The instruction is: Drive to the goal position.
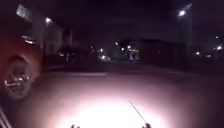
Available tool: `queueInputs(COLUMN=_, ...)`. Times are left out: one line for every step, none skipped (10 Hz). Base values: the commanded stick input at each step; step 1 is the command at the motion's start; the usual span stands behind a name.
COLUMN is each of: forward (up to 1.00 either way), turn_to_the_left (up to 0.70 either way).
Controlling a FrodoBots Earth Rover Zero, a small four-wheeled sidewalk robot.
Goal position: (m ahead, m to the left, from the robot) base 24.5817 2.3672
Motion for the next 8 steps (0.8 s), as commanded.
queueInputs(forward=0.5, turn_to_the_left=0.0)
queueInputs(forward=0.5, turn_to_the_left=0.0)
queueInputs(forward=0.5, turn_to_the_left=0.0)
queueInputs(forward=0.5, turn_to_the_left=0.0)
queueInputs(forward=0.5, turn_to_the_left=0.0)
queueInputs(forward=0.5, turn_to_the_left=0.0)
queueInputs(forward=0.5, turn_to_the_left=0.0)
queueInputs(forward=0.5, turn_to_the_left=0.0)
